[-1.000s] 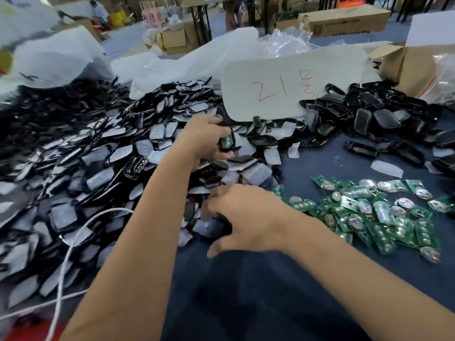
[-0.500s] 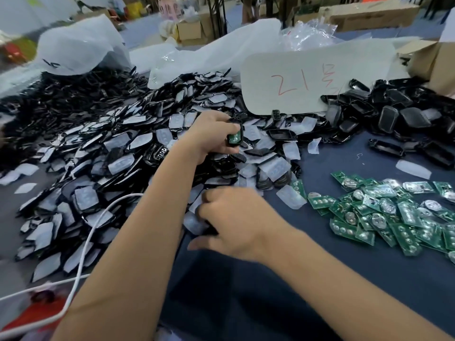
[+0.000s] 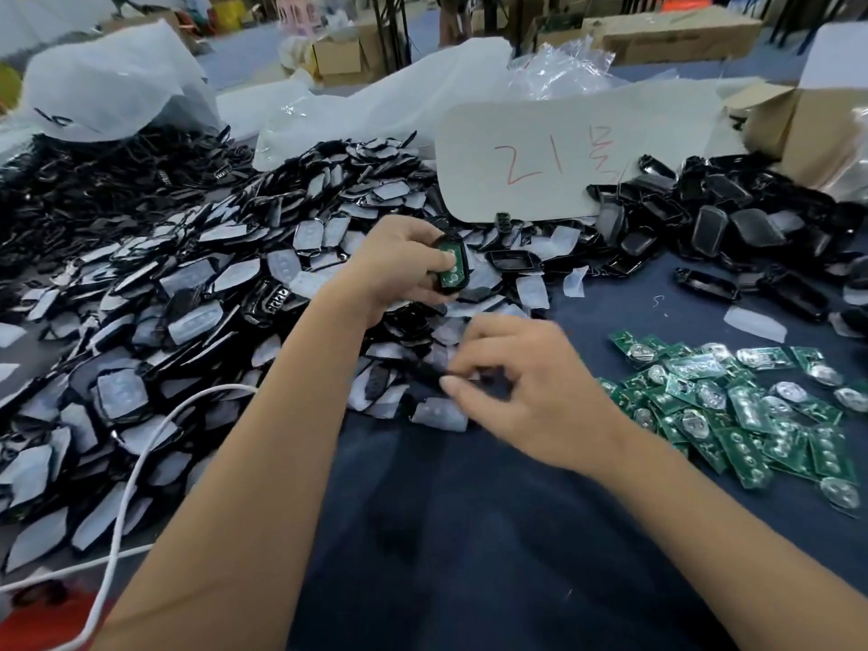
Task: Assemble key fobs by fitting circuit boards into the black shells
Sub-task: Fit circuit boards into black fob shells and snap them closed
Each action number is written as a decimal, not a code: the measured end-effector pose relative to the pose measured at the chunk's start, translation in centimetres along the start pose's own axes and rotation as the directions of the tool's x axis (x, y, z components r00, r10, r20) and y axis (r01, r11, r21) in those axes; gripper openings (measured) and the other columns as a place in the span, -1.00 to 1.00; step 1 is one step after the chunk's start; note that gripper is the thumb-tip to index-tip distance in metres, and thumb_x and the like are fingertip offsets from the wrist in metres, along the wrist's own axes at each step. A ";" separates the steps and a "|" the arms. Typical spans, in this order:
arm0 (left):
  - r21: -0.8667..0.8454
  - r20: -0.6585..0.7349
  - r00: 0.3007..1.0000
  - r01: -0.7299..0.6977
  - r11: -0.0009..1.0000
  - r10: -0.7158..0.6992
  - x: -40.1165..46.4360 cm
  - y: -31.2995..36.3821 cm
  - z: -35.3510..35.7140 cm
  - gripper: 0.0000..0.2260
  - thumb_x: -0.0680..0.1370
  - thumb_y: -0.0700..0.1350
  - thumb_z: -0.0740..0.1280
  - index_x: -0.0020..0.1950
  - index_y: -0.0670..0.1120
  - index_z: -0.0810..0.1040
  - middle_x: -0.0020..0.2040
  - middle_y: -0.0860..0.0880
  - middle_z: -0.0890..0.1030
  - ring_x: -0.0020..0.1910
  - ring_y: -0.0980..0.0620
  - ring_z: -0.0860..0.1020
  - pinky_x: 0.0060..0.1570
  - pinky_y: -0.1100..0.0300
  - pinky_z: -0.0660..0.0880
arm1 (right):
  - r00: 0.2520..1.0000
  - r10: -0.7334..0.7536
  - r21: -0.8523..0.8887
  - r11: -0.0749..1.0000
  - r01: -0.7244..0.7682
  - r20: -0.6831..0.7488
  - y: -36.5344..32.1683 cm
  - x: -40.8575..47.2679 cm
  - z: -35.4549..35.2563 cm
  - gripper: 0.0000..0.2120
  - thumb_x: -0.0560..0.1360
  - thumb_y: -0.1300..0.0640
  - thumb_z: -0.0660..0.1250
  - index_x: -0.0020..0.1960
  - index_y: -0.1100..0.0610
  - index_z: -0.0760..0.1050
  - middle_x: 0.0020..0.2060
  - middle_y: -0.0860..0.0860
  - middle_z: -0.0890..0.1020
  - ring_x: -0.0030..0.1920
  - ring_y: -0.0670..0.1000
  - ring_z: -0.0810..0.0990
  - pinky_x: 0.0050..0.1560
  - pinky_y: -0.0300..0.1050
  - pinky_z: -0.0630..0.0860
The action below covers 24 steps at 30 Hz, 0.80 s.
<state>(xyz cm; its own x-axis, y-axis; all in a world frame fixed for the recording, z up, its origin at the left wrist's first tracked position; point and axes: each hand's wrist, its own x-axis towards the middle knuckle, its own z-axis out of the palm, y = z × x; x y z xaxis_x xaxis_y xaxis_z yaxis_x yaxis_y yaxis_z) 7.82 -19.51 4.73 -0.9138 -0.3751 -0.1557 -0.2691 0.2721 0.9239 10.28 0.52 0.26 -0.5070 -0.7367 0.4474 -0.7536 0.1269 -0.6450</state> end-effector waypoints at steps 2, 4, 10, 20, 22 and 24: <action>0.057 -0.017 0.999 -0.044 0.997 0.045 0.7 0.4 2.3 -0.87 0.59 -0.27 0.45 0.06 -0.07 0.58 -0.02 -0.14 0.60 -0.27 0.00 0.62 -0.35 0.22 0.59 | 0.959 0.170 0.230 0.966 -0.116 -0.227 2.5 -0.9 -3.2 -0.80 0.53 0.19 0.47 -0.24 -0.01 0.64 -0.28 -0.05 0.60 -0.29 -0.06 0.53 -0.26 -0.19 0.41; 0.059 -0.021 0.994 -0.108 0.992 0.109 1.3 0.9 5.5 -0.83 0.56 -0.22 0.48 0.09 -0.03 0.60 -0.05 -0.10 0.61 -0.36 0.11 0.60 -0.36 0.28 0.54 | 0.809 0.421 0.449 0.865 -0.223 -0.410 5.2 -1.4 -6.2 -0.77 0.55 0.18 0.46 -0.27 -0.03 0.68 -0.35 -0.01 0.56 -0.36 -0.04 0.44 -0.34 -0.18 0.35; 0.085 0.101 0.968 -0.239 0.967 0.231 2.0 1.9 18.7 -0.82 0.55 -0.14 0.50 0.12 -0.01 0.60 -0.15 -0.02 0.62 -0.21 0.01 0.59 -0.18 0.24 0.50 | 0.384 0.818 0.782 0.549 -0.295 -0.429 11.4 -4.2 -12.2 -0.83 0.60 0.25 0.43 -0.17 0.14 0.66 -0.35 0.02 0.54 -0.34 -0.01 0.48 -0.43 -0.18 0.41; -0.052 -0.112 0.908 -0.410 0.911 0.403 1.6 0.4 22.4 -0.88 0.63 -0.16 0.37 0.10 -0.03 0.69 -0.04 0.04 0.71 -0.03 0.06 0.67 0.07 0.04 0.62 | 0.449 0.810 0.795 0.532 -0.292 -0.377 12.1 -4.5 -12.6 -0.88 0.57 0.31 0.43 -0.13 0.19 0.67 -0.26 0.08 0.63 -0.30 -0.03 0.51 -0.40 -0.24 0.39; -0.173 -0.099 0.912 -0.410 0.896 0.398 1.4 0.6 22.5 -0.92 0.61 -0.18 0.42 0.07 -0.07 0.69 -0.06 -0.01 0.73 -0.04 0.01 0.70 0.02 -0.06 0.67 | 0.480 0.792 0.779 0.551 -0.298 -0.377 12.0 -4.5 -12.5 -0.88 0.57 0.30 0.43 -0.13 0.19 0.67 -0.32 0.02 0.64 -0.32 -0.06 0.50 -0.40 -0.24 0.38; -0.302 -0.080 0.930 -0.366 0.880 0.360 1.1 0.7 22.5 -0.91 0.58 -0.24 0.46 0.05 -0.09 0.69 -0.09 -0.07 0.74 -0.08 0.02 0.71 -0.08 0.06 0.68 | 0.515 0.783 0.793 0.540 -0.282 -0.350 11.9 -4.7 -12.7 -0.91 0.57 0.30 0.43 -0.10 0.21 0.68 -0.33 0.02 0.65 -0.33 -0.05 0.52 -0.36 -0.21 0.43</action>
<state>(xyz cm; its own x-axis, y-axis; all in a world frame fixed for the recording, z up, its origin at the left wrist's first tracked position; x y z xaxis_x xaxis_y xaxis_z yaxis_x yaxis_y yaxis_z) -0.24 0.14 -2.67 -0.9220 -0.3218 0.2153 0.1899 0.1088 0.9758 -1.62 13.90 -1.64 -0.9972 -0.0475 -0.0576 0.0677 -0.2501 -0.9658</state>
